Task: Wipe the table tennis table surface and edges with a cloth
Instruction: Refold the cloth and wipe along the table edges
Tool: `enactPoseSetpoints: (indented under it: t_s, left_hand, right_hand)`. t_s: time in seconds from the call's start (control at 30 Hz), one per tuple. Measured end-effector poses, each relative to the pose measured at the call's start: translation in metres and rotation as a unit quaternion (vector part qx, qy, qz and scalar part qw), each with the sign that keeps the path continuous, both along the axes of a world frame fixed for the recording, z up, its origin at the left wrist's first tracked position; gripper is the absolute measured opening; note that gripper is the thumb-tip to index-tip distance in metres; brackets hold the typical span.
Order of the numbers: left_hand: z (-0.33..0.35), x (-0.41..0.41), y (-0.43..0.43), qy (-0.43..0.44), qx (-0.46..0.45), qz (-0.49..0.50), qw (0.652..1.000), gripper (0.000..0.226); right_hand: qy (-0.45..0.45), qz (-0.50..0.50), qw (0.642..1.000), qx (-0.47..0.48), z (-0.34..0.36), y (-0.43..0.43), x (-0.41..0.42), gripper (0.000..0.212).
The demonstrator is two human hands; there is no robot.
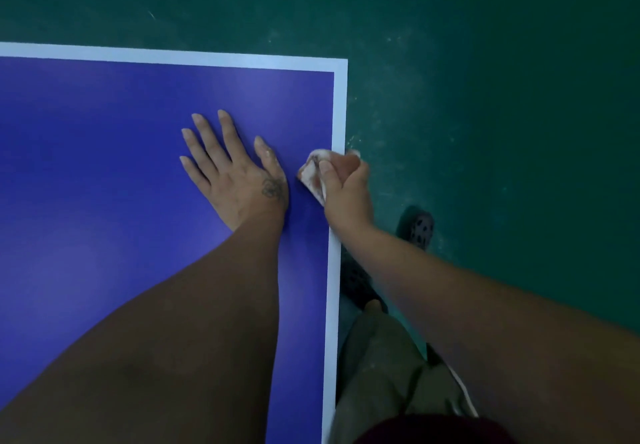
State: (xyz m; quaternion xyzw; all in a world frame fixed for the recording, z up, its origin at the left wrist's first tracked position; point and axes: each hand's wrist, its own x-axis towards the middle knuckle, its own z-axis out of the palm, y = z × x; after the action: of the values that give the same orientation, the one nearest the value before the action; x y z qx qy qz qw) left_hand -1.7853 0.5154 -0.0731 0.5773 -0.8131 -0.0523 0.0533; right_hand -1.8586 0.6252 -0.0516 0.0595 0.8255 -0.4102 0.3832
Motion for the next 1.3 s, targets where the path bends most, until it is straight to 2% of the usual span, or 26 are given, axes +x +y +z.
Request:
enactPoseSetpoints:
  t_s: [0.1, 0.23, 0.4, 0.53, 0.63, 0.73, 0.8, 0.83, 0.93, 1.03, 1.1, 1.3]
  left_hand:
    - [-0.002, 0.001, 0.001, 0.003, -0.002, 0.000, 1.000, 0.067]
    - [-0.006, 0.001, 0.000, 0.007, -0.002, 0.002, 1.000, 0.067]
    - [-0.003, 0.001, 0.001, 0.003, 0.016, 0.010, 1.000, 0.067]
    - [0.001, 0.000, 0.001, -0.011, 0.022, 0.027, 0.999, 0.065]
    - [0.002, -0.014, 0.001, -0.006, 0.040, 0.136, 0.990, 0.065]
    - [0.005, -0.056, -0.018, 0.016, 0.060, 0.327, 0.943, 0.069]
    - [0.003, -0.082, -0.037, 0.009, 0.065, 0.414, 0.908, 0.070]
    - [0.000, -0.089, -0.043, -0.001, 0.066, 0.435, 0.898, 0.071]
    - [-0.005, -0.095, -0.048, -0.018, 0.064, 0.449, 0.891, 0.074]
    - [-0.004, -0.096, -0.044, -0.018, 0.055, 0.450, 0.891, 0.074]
    - [-0.006, -0.097, -0.045, -0.015, 0.041, 0.446, 0.894, 0.071]
    - [-0.007, -0.097, -0.041, -0.020, 0.018, 0.433, 0.901, 0.063]
  right_hand:
    - [0.000, 0.005, 1.000, -0.022, -0.006, -0.027, -0.046, 0.076]
    - [0.004, -0.022, 0.999, -0.046, -0.005, -0.066, -0.106, 0.067]
    - [0.044, -0.035, 0.998, -0.026, 0.007, -0.038, -0.074, 0.059]
    - [-0.011, 0.024, 0.999, -0.019, 0.006, -0.027, -0.080, 0.068]
    - [-0.032, 0.025, 0.999, -0.026, 0.008, -0.047, -0.123, 0.068]
    - [0.028, 0.081, 0.995, -0.051, 0.012, -0.066, -0.169, 0.059]
    - [0.048, 0.213, 0.974, -0.068, 0.014, -0.078, -0.200, 0.063]
    - [0.039, 0.300, 0.951, -0.068, 0.015, -0.085, -0.214, 0.065]
    - [-0.001, 0.530, 0.847, -0.033, 0.016, -0.103, -0.239, 0.059]
    - [0.018, 0.640, 0.768, 0.002, 0.006, -0.118, -0.238, 0.061]
    - [0.021, 0.657, 0.752, 0.037, 0.003, -0.134, -0.227, 0.071]
    - [-0.027, 0.614, 0.788, 0.033, 0.000, -0.186, -0.185, 0.077]
